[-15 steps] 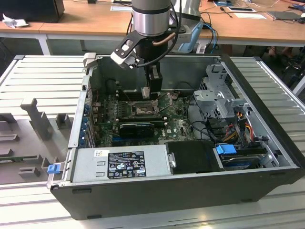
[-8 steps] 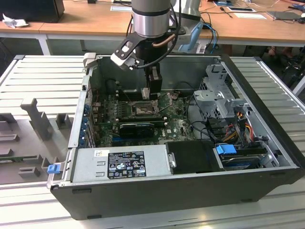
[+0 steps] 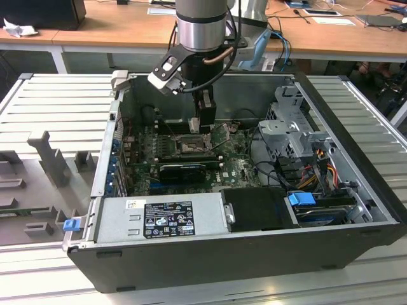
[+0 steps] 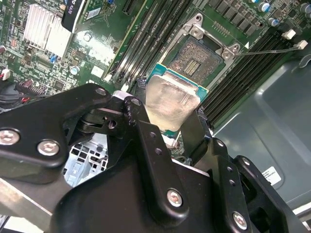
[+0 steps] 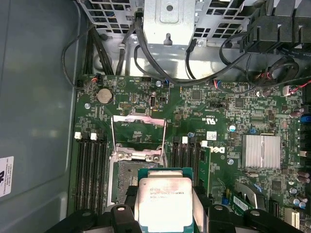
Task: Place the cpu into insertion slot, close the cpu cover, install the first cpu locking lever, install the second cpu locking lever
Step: 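Place the cpu into insertion slot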
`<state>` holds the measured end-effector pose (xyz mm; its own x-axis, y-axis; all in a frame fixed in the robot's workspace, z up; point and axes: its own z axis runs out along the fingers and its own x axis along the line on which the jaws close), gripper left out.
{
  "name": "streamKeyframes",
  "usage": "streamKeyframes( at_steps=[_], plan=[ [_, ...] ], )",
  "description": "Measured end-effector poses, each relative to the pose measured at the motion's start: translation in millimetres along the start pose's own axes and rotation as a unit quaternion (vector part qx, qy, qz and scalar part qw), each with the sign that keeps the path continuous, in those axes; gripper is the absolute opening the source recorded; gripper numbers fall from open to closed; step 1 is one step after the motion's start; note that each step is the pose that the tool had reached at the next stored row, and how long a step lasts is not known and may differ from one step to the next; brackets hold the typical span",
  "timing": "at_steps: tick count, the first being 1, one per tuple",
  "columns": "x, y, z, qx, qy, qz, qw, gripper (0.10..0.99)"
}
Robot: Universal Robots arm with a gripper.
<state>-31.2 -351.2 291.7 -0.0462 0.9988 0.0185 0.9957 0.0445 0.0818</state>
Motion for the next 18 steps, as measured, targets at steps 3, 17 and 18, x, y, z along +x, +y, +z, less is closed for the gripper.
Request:
streamKeyframes(
  at_steps=[3,17,18],
  plan=[
    [0.0,-0.1,1.1,0.0,0.0001,0.0,1.0,0.529],
    [-0.2,-1.1,11.3,0.0003,0.0,0.0,1.0,0.529],
    [-0.2,-1.2,11.6,0.0004,0.0,0.0,1.0,0.529]
  ],
)
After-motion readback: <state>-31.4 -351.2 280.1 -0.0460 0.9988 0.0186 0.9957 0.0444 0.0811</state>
